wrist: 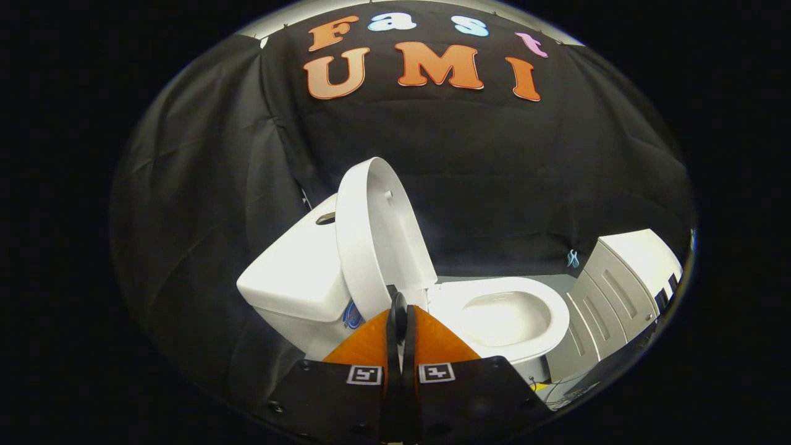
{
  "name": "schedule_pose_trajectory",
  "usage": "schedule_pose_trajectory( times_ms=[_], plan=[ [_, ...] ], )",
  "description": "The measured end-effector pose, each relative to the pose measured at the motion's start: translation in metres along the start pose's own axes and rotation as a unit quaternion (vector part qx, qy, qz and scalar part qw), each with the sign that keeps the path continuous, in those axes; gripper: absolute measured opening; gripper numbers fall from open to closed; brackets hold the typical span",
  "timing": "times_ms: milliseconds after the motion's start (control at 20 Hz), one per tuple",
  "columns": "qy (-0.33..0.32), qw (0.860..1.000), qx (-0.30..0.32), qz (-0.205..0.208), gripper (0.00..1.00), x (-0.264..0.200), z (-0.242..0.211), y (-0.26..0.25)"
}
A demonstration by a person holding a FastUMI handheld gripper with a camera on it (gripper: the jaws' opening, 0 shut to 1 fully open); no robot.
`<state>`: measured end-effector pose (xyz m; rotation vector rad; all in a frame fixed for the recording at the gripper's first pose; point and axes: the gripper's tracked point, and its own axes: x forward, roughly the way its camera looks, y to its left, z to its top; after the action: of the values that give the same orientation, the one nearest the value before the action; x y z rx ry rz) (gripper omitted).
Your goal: Open the toilet lid.
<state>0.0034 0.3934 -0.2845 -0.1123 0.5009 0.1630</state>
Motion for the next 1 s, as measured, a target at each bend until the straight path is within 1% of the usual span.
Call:
schedule_pose_trajectory(
  times_ms=[100,150,250,300,500,650,1000],
  plan=[
    [0.001,1.000,-0.008,0.000,0.08,-0.002,-0.001,-0.001],
    [0.004,1.000,-0.008,0.013,0.10,0.000,-0.003,0.009],
    [0.013,0.999,0.003,0.029,0.23,-0.005,-0.004,0.017],
    [0.014,0.999,0.006,0.031,0.41,-0.007,-0.002,0.019],
    [-0.013,0.999,-0.011,0.036,0.75,-0.015,0.017,0.023],
    [-0.035,0.999,-0.005,0.039,1.00,-0.026,0.036,0.015],
    [-0.069,0.997,0.012,0.035,1.00,-0.050,0.073,-0.031]
  ],
)
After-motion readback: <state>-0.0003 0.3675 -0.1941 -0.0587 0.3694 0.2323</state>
